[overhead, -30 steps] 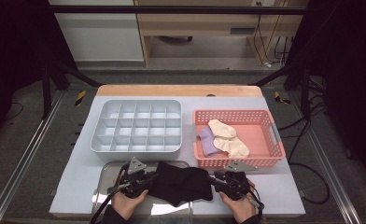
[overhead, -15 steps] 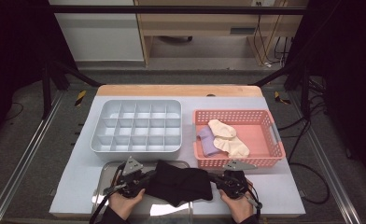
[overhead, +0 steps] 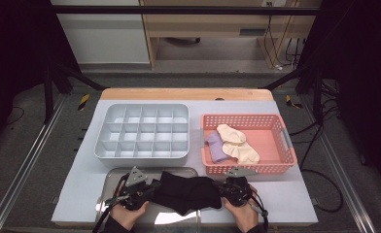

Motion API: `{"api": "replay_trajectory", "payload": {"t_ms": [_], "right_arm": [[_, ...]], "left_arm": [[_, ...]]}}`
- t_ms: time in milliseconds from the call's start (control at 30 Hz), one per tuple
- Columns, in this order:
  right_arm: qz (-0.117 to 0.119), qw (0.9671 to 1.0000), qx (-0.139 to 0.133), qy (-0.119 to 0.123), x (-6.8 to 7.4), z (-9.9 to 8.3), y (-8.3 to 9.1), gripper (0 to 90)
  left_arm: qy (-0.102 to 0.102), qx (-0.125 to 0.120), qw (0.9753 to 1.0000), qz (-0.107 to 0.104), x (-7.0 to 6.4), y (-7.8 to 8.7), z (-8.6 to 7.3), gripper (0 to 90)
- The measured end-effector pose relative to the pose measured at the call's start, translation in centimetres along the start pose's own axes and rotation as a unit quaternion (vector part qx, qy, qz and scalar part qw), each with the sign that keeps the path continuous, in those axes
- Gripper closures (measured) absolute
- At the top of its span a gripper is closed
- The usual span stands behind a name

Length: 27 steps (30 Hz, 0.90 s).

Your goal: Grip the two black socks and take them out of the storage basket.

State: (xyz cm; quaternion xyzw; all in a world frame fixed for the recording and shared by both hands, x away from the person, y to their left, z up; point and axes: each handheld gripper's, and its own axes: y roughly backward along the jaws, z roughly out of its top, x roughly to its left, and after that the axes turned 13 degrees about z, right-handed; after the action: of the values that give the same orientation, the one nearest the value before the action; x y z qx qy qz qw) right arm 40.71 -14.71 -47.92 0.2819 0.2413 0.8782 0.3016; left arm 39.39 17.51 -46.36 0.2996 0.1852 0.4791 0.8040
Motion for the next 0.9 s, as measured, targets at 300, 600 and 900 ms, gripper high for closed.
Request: {"api": "replay_trajectory", "payload": {"t_ms": [300,600,900], "right_arm": [[-0.008,0.9970,-0.062,0.047,1.9,1.5,2.1,87.7],[-0.030,0.9983,-0.033,0.038,1.4,1.3,1.5,87.3],[-0.011,0.9922,-0.089,0.087,4.0,3.1,2.7,87.2]], "left_arm": [[-0.008,0.013,0.9999,0.008,-0.1,-0.4,-0.2,86.8],[-0.010,0.016,0.9998,0.008,0.0,-0.4,-0.2,86.8],[-0.010,0.019,0.9997,0.009,0.0,-0.5,-0.2,86.8]]}}
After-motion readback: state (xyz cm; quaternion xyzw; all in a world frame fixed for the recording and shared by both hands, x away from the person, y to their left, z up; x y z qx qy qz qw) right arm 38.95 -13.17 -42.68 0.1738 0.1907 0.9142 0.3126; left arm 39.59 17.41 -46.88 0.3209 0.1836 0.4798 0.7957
